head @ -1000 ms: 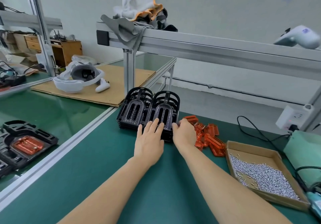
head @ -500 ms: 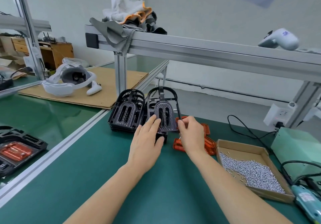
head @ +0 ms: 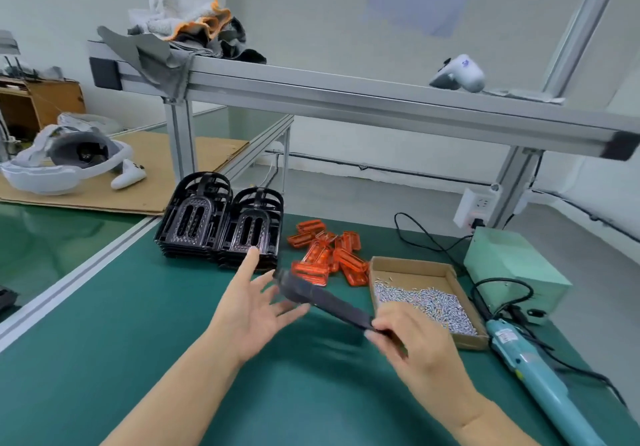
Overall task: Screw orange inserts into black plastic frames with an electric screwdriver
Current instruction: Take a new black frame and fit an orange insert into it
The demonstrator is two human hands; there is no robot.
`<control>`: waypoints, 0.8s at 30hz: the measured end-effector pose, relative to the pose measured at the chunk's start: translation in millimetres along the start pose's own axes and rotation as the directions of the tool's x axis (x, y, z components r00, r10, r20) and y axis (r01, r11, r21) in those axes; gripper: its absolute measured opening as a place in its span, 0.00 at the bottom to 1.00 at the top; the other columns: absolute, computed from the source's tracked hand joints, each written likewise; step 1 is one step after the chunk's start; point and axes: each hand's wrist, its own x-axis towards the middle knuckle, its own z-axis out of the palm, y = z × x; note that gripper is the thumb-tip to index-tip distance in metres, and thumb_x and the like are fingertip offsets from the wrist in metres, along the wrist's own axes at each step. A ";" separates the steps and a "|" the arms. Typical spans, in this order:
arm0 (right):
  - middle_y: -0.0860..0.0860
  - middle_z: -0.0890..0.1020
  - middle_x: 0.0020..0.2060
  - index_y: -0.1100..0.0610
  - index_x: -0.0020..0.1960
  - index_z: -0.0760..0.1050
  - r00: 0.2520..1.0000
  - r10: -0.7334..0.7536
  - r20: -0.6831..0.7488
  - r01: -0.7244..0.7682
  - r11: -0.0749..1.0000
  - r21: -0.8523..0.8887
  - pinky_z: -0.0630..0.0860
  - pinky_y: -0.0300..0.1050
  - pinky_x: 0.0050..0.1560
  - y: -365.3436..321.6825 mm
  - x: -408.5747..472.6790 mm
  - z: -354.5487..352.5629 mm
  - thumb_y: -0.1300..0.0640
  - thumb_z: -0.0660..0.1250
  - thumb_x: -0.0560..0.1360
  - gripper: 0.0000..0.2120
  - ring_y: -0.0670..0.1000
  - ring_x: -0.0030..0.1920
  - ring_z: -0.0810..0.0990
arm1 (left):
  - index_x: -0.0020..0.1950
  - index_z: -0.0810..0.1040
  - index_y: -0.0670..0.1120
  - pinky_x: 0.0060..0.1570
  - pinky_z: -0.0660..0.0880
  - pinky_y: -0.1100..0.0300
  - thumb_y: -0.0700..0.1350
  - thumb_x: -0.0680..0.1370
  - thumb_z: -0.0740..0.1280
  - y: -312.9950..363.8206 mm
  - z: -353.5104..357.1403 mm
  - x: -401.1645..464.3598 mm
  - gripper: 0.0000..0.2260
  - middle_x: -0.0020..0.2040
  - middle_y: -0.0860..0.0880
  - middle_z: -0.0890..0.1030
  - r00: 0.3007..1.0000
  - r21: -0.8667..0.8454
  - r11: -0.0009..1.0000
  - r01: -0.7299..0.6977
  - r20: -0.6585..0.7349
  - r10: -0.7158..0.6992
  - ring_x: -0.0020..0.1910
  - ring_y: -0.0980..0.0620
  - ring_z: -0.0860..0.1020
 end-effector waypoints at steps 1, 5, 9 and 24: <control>0.50 0.79 0.42 0.59 0.45 0.75 0.999 -0.050 0.017 0.051 0.998 -0.024 0.75 0.40 0.42 -1.1 -8.2 -3.5 0.62 0.71 0.74 0.05 0.49 0.41 0.78 | 0.59 0.74 0.41 0.42 0.79 0.47 0.59 0.70 0.67 -4.8 -0.6 -2.6 0.27 0.53 0.42 0.81 1.000 0.036 0.999 0.021 0.004 -0.021 0.46 0.41 0.83; 0.52 0.80 0.43 0.61 0.44 0.79 0.983 -0.153 0.102 0.162 0.982 -0.095 0.76 0.42 0.38 -6.6 -34.7 -11.0 0.64 0.69 0.74 0.01 0.52 0.37 0.76 | 0.52 0.78 0.40 0.42 0.80 0.50 0.40 0.70 0.68 -26.7 -4.8 -9.7 0.12 0.45 0.41 0.82 0.999 0.211 0.977 0.022 -0.047 -0.012 0.40 0.44 0.81; 0.54 0.81 0.44 0.62 0.49 0.82 0.972 -0.182 0.148 0.203 0.970 -0.136 0.77 0.43 0.43 -10.0 -44.7 -15.6 0.66 0.70 0.74 0.05 0.54 0.39 0.77 | 0.58 0.78 0.39 0.52 0.76 0.45 0.32 0.73 0.61 -37.8 -7.4 -19.5 0.15 0.52 0.40 0.82 0.993 0.307 0.952 0.010 -0.116 0.027 0.46 0.42 0.79; 0.51 0.77 0.46 0.58 0.50 0.76 0.955 -0.158 0.251 0.133 0.984 0.116 0.75 0.40 0.47 -13.9 -19.0 -15.9 0.66 0.73 0.69 0.12 0.51 0.46 0.76 | 0.53 0.79 0.51 0.49 0.69 0.62 0.46 0.60 0.64 -25.6 -13.1 -25.0 0.21 0.55 0.54 0.81 0.981 0.874 0.469 -0.129 0.041 0.192 0.53 0.56 0.77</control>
